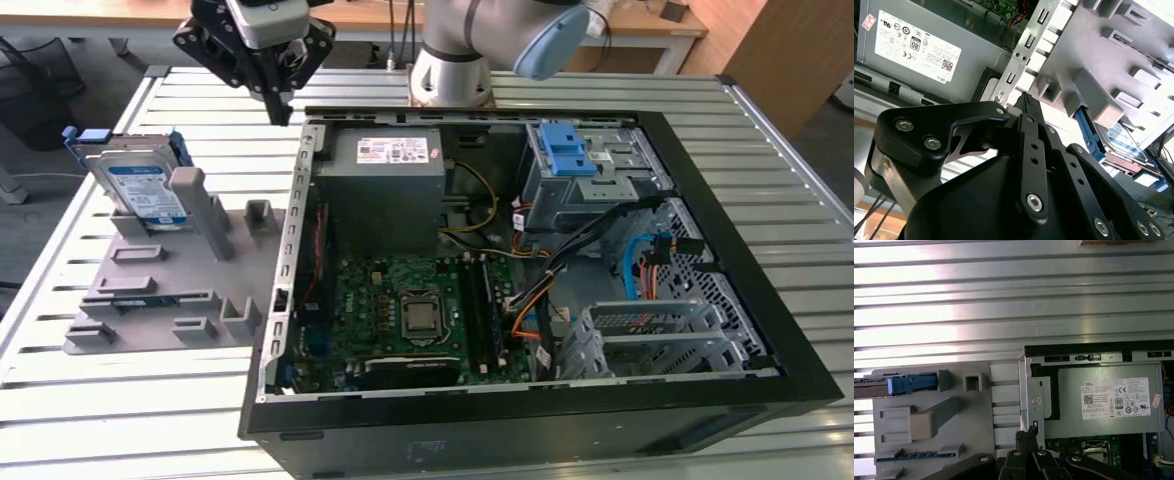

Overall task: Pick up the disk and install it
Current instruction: 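Reach for the disk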

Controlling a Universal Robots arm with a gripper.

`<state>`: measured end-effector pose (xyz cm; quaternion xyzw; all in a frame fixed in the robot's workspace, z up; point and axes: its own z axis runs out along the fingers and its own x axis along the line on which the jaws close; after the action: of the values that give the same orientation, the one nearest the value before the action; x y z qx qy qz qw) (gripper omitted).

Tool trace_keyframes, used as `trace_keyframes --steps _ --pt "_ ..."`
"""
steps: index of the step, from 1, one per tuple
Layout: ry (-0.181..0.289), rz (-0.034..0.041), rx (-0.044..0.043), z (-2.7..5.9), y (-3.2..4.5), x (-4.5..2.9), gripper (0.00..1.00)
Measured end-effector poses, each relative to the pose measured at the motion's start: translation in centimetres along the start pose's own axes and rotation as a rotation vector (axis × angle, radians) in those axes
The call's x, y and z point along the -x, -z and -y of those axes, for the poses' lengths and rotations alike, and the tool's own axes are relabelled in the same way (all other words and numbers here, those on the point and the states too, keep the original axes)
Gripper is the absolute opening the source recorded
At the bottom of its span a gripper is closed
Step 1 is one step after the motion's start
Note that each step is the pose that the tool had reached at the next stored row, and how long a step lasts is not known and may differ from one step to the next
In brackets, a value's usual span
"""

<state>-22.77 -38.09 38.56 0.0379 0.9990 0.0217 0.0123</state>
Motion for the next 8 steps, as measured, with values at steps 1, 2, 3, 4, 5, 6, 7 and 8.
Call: trace_keyframes --steps 1,2,3,4,5,6,7,8 --pt "0.0 0.0 0.0 0.0 0.0 -0.08 0.11" --pt "0.0 0.0 0.0 -0.01 -0.01 -0.15 0.11" --pt "0.0 0.0 0.0 -0.01 -0.01 -0.23 0.11" --pt "0.0 0.0 -0.0001 -0.02 -0.02 -0.31 0.11" --pt "0.0 0.0 -0.0001 -0.03 -0.02 -0.39 0.11" --pt "0.0 0.0 -0.0001 -0.03 -0.03 -0.47 0.11" --pt "0.0 -0.0001 -0.0001 -0.04 -0.03 -0.56 0.11" --pt "0.0 -0.0001 -0.0001 -0.04 -0.03 -0.65 0.11"
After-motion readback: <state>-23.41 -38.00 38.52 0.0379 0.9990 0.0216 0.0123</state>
